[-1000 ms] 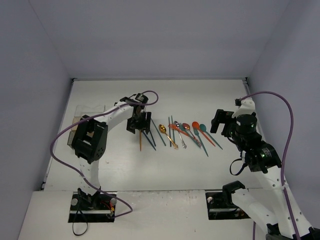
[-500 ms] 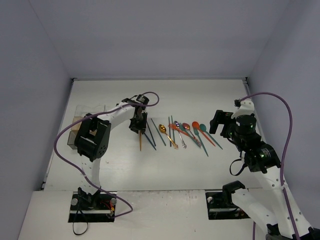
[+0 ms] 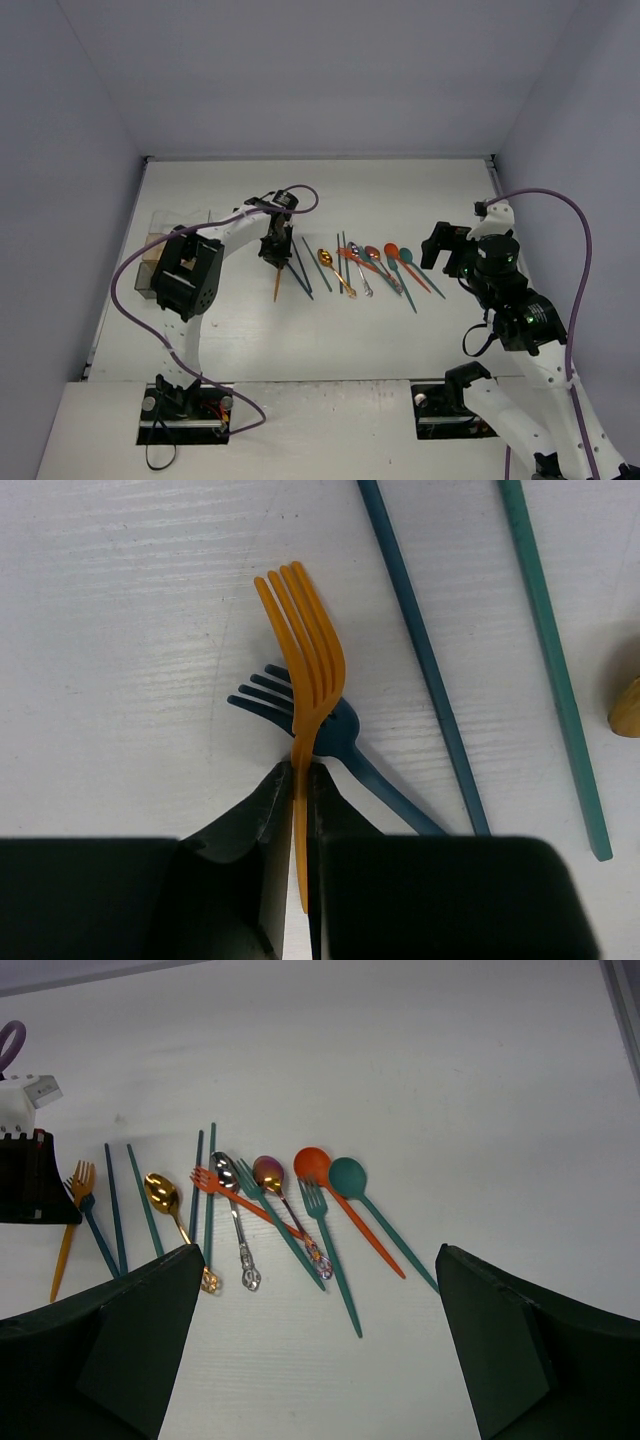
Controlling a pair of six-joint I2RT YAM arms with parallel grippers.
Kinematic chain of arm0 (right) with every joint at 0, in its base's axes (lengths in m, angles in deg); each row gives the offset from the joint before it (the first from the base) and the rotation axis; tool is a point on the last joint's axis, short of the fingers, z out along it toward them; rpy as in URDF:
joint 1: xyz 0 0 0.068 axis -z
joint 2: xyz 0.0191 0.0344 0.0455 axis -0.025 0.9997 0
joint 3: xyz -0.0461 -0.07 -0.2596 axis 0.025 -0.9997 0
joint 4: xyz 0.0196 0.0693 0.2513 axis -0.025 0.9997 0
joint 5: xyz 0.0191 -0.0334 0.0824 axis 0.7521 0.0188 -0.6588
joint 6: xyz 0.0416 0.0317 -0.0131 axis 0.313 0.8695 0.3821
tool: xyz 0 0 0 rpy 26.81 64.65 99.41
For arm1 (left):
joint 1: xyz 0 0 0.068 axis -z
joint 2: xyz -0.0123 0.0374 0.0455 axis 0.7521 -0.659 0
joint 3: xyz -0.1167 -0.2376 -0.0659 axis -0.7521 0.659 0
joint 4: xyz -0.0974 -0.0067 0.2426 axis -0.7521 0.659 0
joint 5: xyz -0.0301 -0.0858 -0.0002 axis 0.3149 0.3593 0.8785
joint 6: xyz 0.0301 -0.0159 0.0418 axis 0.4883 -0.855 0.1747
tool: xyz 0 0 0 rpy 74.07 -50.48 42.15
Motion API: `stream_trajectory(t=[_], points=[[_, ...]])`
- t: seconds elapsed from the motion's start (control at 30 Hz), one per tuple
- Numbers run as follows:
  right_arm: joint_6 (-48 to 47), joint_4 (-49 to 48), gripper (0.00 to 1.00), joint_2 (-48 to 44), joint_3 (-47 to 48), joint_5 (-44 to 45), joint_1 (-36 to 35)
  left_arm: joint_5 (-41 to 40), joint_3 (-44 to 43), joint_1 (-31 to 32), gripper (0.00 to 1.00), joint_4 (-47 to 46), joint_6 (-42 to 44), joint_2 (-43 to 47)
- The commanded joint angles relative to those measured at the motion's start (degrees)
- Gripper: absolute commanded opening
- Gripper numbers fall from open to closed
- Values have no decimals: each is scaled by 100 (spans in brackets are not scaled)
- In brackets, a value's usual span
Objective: Sort the eating utensils into containers
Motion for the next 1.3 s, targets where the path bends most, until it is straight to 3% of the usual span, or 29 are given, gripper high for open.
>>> stream_trajectory(t=[0.0,0.4,0.67,0.8,1.03,1.27], points=[[65,-342,100,-9,13,-36,-31,19,-144,46,0,-101,-205,406],[-13,-326,100,-135,96,-193,-22,-696,38,-163,0,-97,-1352,2176],[-90,-292,100,-207,191,-343,-37,-1110,1647,-1469,0,-157,-3255,4270],[-87,-256,100,-256,221,-399,-53,-1328,2240,-2117,0,-106,-3656,4996],[-73,-228,100,-294,269,-383,-151,-576,2694,-3459,0,-58,-4175,5021],[-55,-217,100,-366,228,-344,-203,144,2656,-4116,0,-119,-4433,4410]])
